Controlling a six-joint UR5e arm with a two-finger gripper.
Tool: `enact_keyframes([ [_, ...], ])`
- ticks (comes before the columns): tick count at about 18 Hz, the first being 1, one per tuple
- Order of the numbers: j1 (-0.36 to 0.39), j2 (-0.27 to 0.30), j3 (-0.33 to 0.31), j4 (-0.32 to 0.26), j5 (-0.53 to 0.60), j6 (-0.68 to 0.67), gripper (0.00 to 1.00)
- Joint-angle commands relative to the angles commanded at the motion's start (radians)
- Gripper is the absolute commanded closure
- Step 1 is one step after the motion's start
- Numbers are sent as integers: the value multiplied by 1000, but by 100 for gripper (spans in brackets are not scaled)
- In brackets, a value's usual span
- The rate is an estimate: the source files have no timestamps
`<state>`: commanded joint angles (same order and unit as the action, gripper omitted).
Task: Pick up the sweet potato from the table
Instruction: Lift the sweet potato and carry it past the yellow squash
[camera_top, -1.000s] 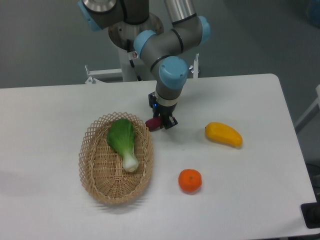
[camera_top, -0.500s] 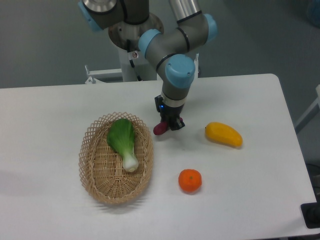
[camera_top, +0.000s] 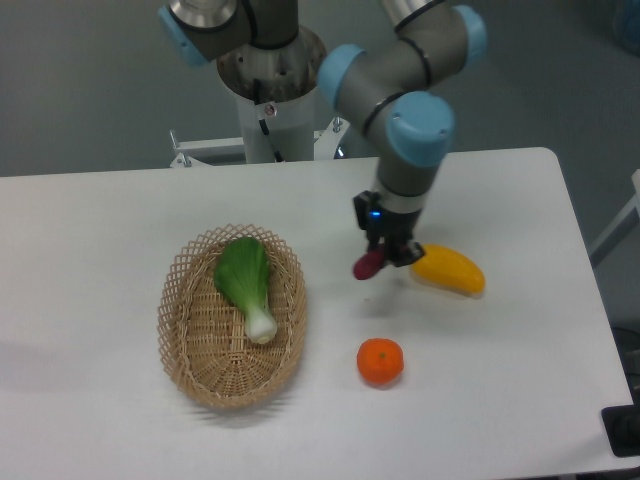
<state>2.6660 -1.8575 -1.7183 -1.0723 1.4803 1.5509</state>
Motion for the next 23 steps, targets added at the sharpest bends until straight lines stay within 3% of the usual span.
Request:
enact_keyframes([
  [7,34,-83,144,-8,8,0,79],
  [17,45,-164,230,-8,66,2,81],
  [23,45,-175,243,-3,66,2,81],
])
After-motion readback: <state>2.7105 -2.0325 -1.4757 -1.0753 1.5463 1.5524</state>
